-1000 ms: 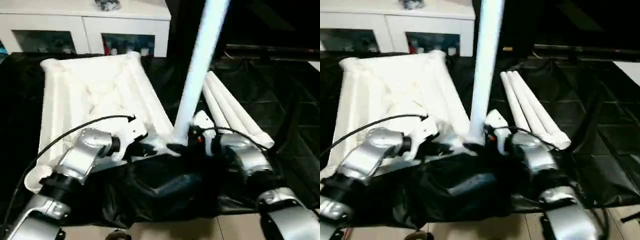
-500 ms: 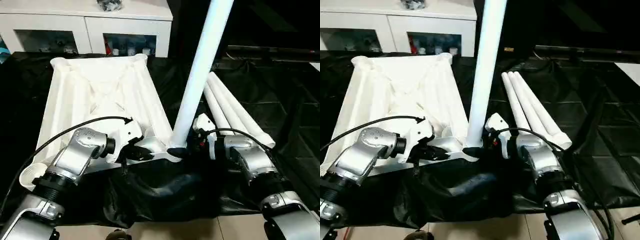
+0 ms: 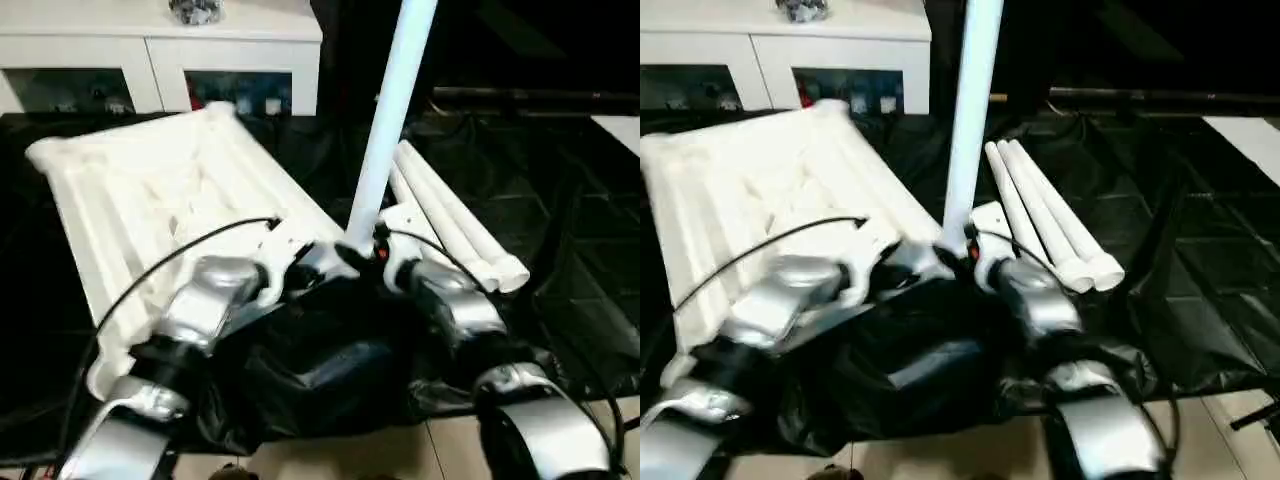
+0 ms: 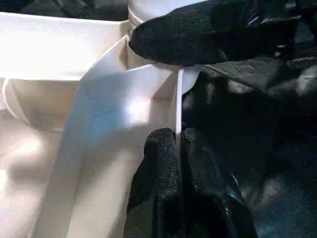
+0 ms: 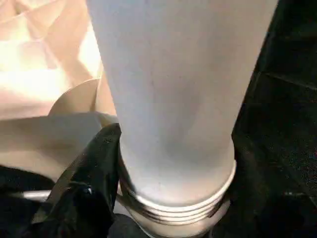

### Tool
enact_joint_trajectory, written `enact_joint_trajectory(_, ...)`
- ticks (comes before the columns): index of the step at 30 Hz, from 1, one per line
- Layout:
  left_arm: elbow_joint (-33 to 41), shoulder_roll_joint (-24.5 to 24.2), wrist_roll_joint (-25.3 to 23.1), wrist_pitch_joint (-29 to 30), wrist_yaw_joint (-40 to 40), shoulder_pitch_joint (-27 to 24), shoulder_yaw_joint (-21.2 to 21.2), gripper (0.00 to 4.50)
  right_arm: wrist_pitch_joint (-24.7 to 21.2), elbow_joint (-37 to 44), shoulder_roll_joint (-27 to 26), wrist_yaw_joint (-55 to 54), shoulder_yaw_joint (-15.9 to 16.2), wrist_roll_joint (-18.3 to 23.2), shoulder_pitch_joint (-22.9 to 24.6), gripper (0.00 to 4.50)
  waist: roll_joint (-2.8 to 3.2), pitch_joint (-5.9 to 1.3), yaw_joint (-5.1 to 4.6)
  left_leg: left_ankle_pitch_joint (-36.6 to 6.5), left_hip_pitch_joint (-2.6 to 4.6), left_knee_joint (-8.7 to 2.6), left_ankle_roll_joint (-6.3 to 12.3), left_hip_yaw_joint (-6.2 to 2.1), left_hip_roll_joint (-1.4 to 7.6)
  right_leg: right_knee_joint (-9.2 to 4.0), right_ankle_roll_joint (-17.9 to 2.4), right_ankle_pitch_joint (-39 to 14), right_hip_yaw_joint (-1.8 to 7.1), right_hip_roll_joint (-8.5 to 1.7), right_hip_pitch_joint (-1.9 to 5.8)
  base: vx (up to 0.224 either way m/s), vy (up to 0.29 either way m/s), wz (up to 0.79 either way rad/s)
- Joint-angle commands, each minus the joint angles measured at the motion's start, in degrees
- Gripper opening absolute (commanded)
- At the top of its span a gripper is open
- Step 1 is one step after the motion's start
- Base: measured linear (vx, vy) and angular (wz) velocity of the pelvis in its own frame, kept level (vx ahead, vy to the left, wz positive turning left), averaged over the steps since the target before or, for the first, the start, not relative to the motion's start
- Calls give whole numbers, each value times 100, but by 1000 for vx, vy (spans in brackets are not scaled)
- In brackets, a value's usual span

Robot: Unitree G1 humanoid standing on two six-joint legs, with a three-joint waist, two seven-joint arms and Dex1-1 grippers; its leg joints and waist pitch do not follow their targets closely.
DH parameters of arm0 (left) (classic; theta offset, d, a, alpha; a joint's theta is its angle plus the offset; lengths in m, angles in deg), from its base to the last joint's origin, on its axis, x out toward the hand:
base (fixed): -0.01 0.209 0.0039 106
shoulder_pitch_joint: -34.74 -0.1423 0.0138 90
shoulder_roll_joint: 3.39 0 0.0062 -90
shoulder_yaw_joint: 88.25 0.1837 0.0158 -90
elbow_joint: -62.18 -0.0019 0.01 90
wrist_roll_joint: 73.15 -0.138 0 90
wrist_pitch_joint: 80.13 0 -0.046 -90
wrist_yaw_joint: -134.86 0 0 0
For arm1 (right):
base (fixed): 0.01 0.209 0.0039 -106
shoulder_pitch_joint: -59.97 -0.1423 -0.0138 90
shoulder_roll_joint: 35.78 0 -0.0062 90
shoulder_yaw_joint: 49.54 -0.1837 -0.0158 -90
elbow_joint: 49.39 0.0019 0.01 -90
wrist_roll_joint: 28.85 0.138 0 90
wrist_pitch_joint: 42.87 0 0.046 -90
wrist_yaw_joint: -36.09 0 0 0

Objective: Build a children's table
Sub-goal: Rotate leg to tighten, then rotate table base

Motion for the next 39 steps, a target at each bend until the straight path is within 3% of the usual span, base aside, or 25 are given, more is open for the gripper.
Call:
enact_joint_trajectory(1,182,179,175,-155,37,190,-106,0,-152,-319,-114,-12,3,44,33,351,36,-392,18,-1709,121,-364,-25,-120,202,-453,-1029,-1394,206,-348,209,0,0,0)
enact_joint_trajectory(5,182,204,158,-112,89,186,-48,0,34,-369,-66,-135,16,-65,-11,394,58,-392,24,-1697,131,-367,-22,-114,206,-436,-1093,-1224,199,-331,211,0,0,0)
enact_joint_trajectory(10,-49,285,49,119,553,292,-172,0,315,-102,164,-676,-208,-90,60,394,76,-383,47,-1882,163,-369,-97,-110,202,-473,-993,-1488,204,-327,194,0,0,0)
enact_joint_trajectory(11,-111,313,32,170,670,327,-225,0,319,-36,191,-725,-263,-66,81,394,66,-384,55,-1840,154,-368,-90,-103,194,-467,-973,-1400,206,-314,199,0,0,0)
enact_joint_trajectory(12,-203,350,9,201,838,379,-296,0,318,70,228,-755,-331,-31,123,394,101,-394,68,-1826,162,-365,-94,-112,194,-452,-984,-1343,204,-320,199,0,0,0)
enact_joint_trajectory(16,-560,511,-35,105,1456,597,-548,0,162,808,381,-728,-521,116,472,394,93,-414,66,-1552,105,-352,19,-113,171,-428,-989,-830,192,-299,263,0,0,0)
enact_joint_trajectory(17,-575,534,-33,123,1513,616,-561,0,149,909,399,-744,-513,123,532,394,71,-424,61,-1457,87,-343,42,-117,169,-413,-1001,-714,188,-307,288,0,0,0)
enact_joint_trajectory(18,-580,551,-32,140,1552,626,-568,0,144,978,413,-760,-502,127,576,394,91,-438,54,-1215,71,-316,131,-114,153,-381,-1084,-427,181,-307,308,0,0,0)
enact_joint_trajectory(20,-621,604,-22,74,1612,657,-574,0,77,1215,434,-743,-474,142,729,394,70,-443,51,-1113,70,-293,204,-97,147,-380,-1122,-271,183,-297,312,0,0,0)
enact_joint_trajectory(21,-670,654,-14,12,1684,688,-584,0,5,1411,446,-729,-446,133,860,394,104,-431,34,-1106,65,-293,257,-94,144,-393,-1162,-207,180,-284,306,0,0,0)
enact_joint_trajectory(23,-761,690,-6,-90,1772,734,-588,0,-66,1572,448,-699,-400,107,975,394,84,-435,42,-1132,64,-292,293,-100,145,-396,-1173,-299,173,-293,320,0,0,0)
enact_joint_trajectory(24,-761,690,-6,-90,1772,734,-588,28,-66,1572,448,-699,-400,107,975,396,91,-422,33,-1261,85,-297,287,-100,155,-428,-1196,-581,169,-298,295,0,0,0)
enact_joint_trajectory(25,-797,708,14,-172,1814,773,-601,28,-117,1633,430,-694,-350,81,1042,396,91,-418,28,-1298,84,-301,273,-102,159,-432,-1200,-672,169,-301,292,0,0,0)
enact_joint_trajectory(26,-804,713,20,-207,1829,791,-604,45,-151,1661,418,-684,-317,68,1075,397,182,-412,45,-1349,98,-303,244,-111,161,-442,-1208,-747,173,-306,278,0,0,0)
enact_joint_trajectory(27,-798,714,6,-258,1875,804,-605,59,-182,1670,403,-677,-273,42,1101,397,138,-404,34,-1467,109,-308,206,-106,174,-460,-1210,-842,173,-293,270,0,0,0)
enact_joint_trajectory(29,-785,712,-35,-355,1987,818,-621,63,-196,1661,382,-662,-231,10,1104,397,164,-394,68,-1505,104,-322,171,-112,182,-458,-1208,-883,176,-304,265,0,0,0)
enact_joint_trajectory(34,-562,537,-46,-766,2314,875,-889,84,-258,1635,226,-681,-108,-60,1021,397,139,-394,82,-1509,99,-330,116,-120,184,-448,-1123,-928,179,-317,269,0,0,0)
enact_joint_trajectory(39,-173,-138,-243,-636,2531,901,-1135,84,-434,1484,191,-554,216,-274,885,397,160,-402,63,-1397,92,-333,85,-130,187,-394,-1135,-733,175,-306,270,0,0,0)
